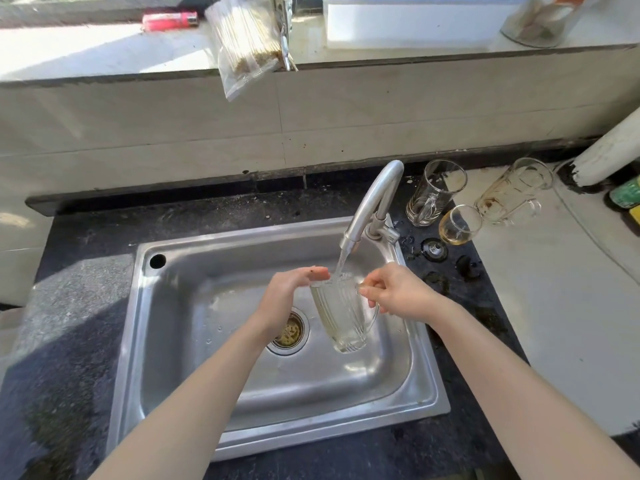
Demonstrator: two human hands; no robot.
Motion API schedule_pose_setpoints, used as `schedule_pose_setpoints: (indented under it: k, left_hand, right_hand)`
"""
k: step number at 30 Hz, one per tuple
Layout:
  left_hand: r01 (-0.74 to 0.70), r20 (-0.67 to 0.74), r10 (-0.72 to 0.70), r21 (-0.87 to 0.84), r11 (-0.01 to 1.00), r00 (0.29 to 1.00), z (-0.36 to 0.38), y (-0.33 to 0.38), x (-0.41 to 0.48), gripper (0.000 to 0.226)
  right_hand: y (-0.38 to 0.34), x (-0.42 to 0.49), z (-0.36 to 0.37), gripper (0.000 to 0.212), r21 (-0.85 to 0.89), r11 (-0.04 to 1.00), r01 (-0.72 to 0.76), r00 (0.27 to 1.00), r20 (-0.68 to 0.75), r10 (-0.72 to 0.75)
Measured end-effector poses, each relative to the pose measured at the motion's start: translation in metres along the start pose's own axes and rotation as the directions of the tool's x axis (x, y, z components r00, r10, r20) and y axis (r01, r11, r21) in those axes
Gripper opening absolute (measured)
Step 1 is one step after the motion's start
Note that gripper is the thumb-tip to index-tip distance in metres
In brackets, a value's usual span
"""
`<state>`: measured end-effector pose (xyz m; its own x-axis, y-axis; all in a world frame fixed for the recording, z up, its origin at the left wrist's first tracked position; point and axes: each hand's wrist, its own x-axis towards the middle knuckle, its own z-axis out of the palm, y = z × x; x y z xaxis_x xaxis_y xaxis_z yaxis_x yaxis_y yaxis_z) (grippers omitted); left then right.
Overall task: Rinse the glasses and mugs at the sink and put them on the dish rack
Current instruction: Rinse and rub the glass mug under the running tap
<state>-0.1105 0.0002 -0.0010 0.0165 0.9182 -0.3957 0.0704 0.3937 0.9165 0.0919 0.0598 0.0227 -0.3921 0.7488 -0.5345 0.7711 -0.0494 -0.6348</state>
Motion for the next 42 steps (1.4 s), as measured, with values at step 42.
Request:
schedule_pose_setpoints:
  k: [42]
  left_hand:
    - [0.214, 0.072, -0.207, -0.114, 0.97, 0.976, 0.005, 0.029, 0.009, 0.034]
  right_hand:
    - [-0.032, 0.036, 0.036, 0.028, -0.169, 0.985, 0.036, 0.932, -0.351, -0.095]
